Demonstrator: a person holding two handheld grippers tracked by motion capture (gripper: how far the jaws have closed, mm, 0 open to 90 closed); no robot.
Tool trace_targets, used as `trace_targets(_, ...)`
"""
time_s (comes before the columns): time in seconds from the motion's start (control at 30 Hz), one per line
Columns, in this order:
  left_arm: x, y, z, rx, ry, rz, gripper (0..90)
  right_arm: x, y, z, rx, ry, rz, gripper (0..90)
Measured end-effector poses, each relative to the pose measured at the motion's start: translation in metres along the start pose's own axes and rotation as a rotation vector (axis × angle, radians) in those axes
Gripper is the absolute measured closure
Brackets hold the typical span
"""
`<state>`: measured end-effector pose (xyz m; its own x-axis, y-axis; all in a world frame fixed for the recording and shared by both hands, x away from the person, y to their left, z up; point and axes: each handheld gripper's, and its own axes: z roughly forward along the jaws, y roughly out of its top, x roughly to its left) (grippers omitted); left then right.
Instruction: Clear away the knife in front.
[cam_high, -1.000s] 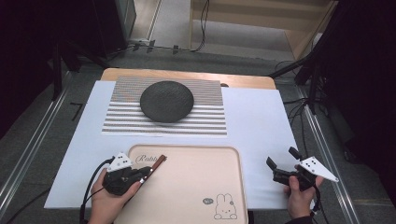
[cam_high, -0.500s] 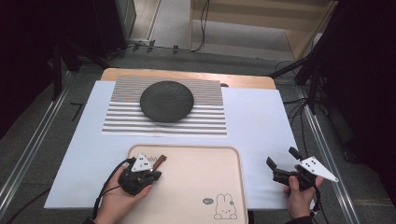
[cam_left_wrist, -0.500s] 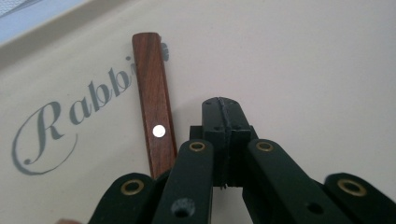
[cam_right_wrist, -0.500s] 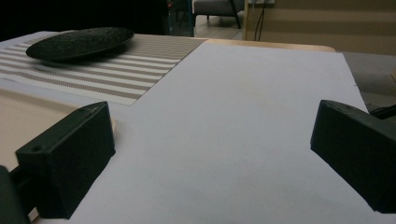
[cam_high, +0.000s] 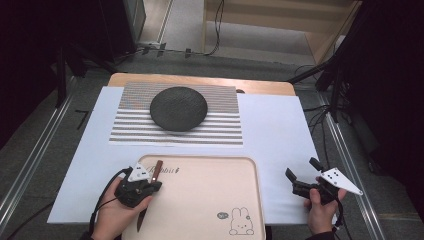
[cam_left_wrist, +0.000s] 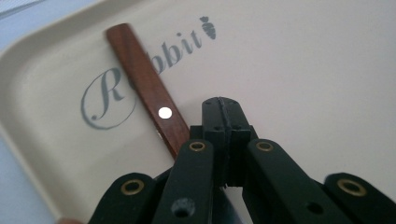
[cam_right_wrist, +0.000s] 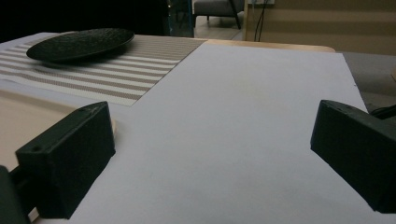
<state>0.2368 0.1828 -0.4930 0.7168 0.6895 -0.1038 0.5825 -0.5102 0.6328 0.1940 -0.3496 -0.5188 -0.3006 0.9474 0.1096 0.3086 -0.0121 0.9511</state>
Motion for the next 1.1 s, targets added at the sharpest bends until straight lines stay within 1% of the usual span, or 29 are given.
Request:
trace_targets(0.03, 0.000, 0.000, 0.000, 0.000, 0.000, 0.000, 90.0, 0.000, 0.000, 0.000, 0.000, 0.000, 0.000, 0.0)
trace_targets(0.1, 0.004, -0.002, -0.003, -0.001, -0.002, -0.012, 90.0, 0.000, 0.000, 0.000, -0.001, -0.001, 0.000, 0.0)
trace_targets(0.13, 0.009, -0.005, -0.005, -0.001, -0.005, -0.023, 90.0, 0.000, 0.000, 0.000, 0.000, -0.001, -0.001, 0.0)
trace_targets(0.2, 0.011, -0.005, -0.006, -0.002, -0.010, -0.030, 90.0, 0.000, 0.000, 0.000, 0.000, -0.002, 0.001, 0.0)
trace_targets(0.37, 0.019, -0.009, -0.011, 0.000, -0.002, -0.030, 90.0, 0.000, 0.000, 0.000, 0.002, -0.002, -0.002, 0.0)
trace_targets(0.5, 0.025, -0.012, -0.014, -0.007, -0.004, -0.047, 90.0, 0.000, 0.000, 0.000, -0.001, -0.005, 0.001, 0.0)
trace_targets(0.77, 0.029, -0.014, -0.015, -0.019, -0.006, -0.059, 90.0, 0.000, 0.000, 0.000, -0.001, -0.003, 0.000, 0.0)
trace_targets(0.83, 0.029, -0.015, -0.015, -0.024, -0.002, -0.050, 89.9, 0.000, 0.000, 0.000, -0.002, -0.002, 0.000, 0.0)
trace_targets(0.87, 0.029, -0.016, -0.015, -0.045, -0.014, -0.032, 88.3, 0.000, 0.000, 0.000, -0.002, -0.002, 0.000, 0.0)
trace_targets(0.93, 0.028, -0.016, -0.016, -0.078, -0.044, -0.022, 78.1, 0.000, 0.000, 0.000, -0.002, -0.002, 0.000, 0.0)
trace_targets(0.97, 0.028, -0.016, -0.017, -0.091, -0.047, -0.023, 72.8, 0.000, 0.000, 0.000, -0.001, -0.002, 0.000, 0.0)
trace_targets(1.0, 0.028, -0.016, -0.017, -0.091, -0.047, -0.023, 67.3, 0.000, 0.000, 0.000, -0.001, -0.002, 0.000, 0.0)
trace_targets(1.03, 0.028, -0.015, -0.018, -0.107, -0.061, -0.021, 67.3, 0.000, 0.000, 0.000, -0.001, -0.002, 0.000, 0.0)
trace_targets(1.07, 0.028, -0.014, -0.021, -0.148, -0.080, -0.013, 58.6, 0.000, 0.000, 0.000, -0.001, -0.002, -0.002, 0.0)
trace_targets(1.1, 0.028, -0.014, -0.021, -0.148, -0.080, -0.013, 54.9, 0.000, 0.000, 0.000, -0.001, -0.002, -0.002, 0.0)
